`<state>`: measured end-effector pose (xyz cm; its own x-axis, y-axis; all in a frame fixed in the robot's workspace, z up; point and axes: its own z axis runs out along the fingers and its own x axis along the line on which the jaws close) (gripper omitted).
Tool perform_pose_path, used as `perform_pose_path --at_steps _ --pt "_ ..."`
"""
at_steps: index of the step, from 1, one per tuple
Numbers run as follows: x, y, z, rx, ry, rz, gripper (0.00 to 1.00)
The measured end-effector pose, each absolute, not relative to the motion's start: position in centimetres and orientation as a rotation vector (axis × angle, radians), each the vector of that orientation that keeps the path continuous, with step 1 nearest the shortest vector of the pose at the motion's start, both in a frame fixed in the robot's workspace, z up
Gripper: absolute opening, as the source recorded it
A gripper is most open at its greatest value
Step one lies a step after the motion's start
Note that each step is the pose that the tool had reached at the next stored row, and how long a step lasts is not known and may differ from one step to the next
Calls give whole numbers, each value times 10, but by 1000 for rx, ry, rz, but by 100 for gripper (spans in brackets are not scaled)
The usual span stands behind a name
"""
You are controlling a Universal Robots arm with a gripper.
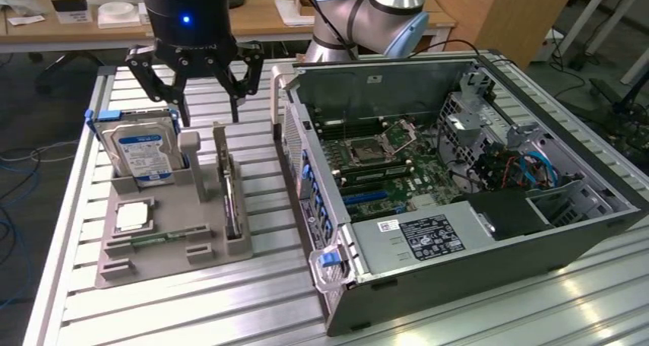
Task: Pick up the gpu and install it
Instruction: 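Pick up the gpu and move the gpu toward the slot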
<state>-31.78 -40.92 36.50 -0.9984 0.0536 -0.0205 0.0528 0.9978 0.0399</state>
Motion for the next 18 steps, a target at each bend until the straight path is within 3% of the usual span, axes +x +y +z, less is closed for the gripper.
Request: perform_pose_path --at_steps 18 --pt "-318 -409 354 83 3117 61 65"
